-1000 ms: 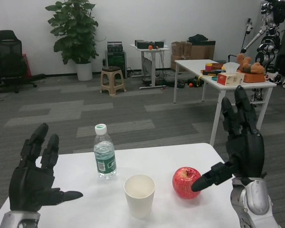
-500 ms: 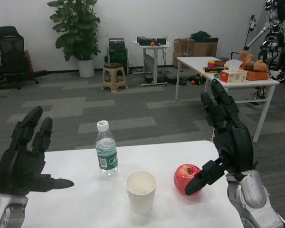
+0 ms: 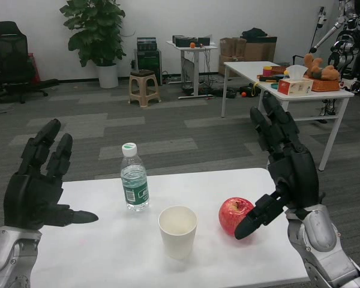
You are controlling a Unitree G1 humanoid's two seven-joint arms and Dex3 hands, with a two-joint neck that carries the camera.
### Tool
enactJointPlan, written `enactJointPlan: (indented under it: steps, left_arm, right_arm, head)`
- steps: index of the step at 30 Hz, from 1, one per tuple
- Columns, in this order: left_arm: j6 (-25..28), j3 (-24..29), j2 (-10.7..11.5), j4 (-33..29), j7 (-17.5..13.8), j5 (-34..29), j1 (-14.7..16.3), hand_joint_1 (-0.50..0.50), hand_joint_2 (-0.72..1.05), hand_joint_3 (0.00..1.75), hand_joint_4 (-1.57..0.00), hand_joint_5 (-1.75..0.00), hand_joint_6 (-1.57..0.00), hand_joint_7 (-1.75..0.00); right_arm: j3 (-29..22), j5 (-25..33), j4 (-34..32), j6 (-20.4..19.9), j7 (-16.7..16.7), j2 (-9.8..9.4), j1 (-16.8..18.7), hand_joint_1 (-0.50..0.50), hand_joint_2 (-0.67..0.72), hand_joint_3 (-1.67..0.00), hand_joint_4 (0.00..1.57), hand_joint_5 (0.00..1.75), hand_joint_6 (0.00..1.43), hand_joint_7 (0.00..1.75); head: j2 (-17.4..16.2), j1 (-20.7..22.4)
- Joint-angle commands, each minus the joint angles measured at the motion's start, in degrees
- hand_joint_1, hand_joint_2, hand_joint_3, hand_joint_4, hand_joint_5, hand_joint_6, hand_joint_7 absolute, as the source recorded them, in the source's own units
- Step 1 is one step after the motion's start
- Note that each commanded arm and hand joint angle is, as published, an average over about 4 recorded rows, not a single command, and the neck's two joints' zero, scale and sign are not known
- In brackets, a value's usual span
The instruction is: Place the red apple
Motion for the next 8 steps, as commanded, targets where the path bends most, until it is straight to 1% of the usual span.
enactJointPlan:
  steps: [1,4,8]
  left_arm:
    - [0.41,-0.07,0.67,-0.02,-0.28,-0.11,-1.15,-0.30,0.16,0.02,0.00,0.00,0.00,-0.40]
    - [0.52,-0.20,0.67,0.04,-0.28,-0.11,-1.22,-0.30,0.16,0.07,0.00,0.00,0.00,-0.40]
    - [0.54,-0.24,0.55,0.11,-0.28,-0.11,-1.23,-0.30,0.16,0.00,0.00,0.00,0.00,-0.40]
  right_arm:
    - [0.10,0.36,0.19,0.34,0.39,-0.52,-0.74,-0.46,0.34,0.00,0.00,0.00,0.00,0.00]
    - [0.16,0.38,0.19,0.40,0.52,-0.56,-0.81,-0.46,0.34,0.00,0.00,0.00,0.00,0.00]
    - [0.23,0.37,0.19,0.48,0.90,-0.56,-0.83,-0.46,0.30,0.00,0.00,0.00,0.00,0.00]
  head:
    - [0.00,0.00]
    - [-0.17,-0.04]
    - [-0.20,-0.30]
